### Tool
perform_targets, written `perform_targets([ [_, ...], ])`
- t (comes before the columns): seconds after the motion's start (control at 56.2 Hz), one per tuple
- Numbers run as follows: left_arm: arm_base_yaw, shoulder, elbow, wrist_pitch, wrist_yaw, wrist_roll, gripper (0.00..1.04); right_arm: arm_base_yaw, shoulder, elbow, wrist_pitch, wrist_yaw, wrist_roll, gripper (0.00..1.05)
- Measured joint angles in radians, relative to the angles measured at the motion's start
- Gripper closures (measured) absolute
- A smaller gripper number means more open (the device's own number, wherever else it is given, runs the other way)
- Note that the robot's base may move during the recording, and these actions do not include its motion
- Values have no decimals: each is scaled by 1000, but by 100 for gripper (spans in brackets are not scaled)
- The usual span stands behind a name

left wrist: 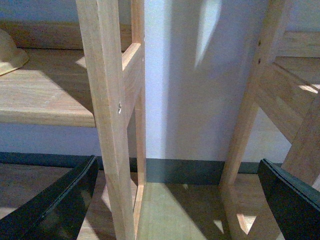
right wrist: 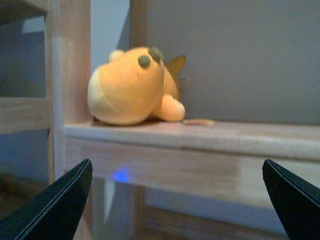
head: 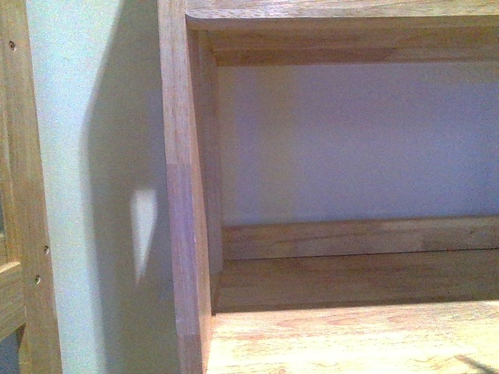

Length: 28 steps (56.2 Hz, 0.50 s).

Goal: Put away toys

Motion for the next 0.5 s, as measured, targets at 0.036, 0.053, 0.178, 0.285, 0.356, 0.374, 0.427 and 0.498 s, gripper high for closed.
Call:
perform_targets([
  [0.036, 0, 0, 0, 0, 0, 0, 6, -15, -26, -35, -7, -10, 4, 0],
  [0.053, 0, 0, 0, 0, 0, 0, 6, -27, -42, -59, -11, -20, 12, 0],
  [0.178, 0, 0, 0, 0, 0, 0, 6, -90, -120, -160, -26, -61, 44, 0],
  [0.285, 0, 0, 0, 0, 0, 0, 6, -119, -187, -229, -34, -52, 58, 0],
  [0.356, 0, 0, 0, 0, 0, 0, 6, -106, -221, -271, -33, -36, 40, 0],
  [0.374, 0, 0, 0, 0, 0, 0, 6, -89, -226, -275, -61, -3, 24, 2],
  [0.427, 0, 0, 0, 0, 0, 0, 6, -27, -237, -256, -203, 94, -8, 9],
  [0.498, 0, 0, 0, 0, 0, 0, 6, 43, -257, -257, -378, 204, -44, 19],
])
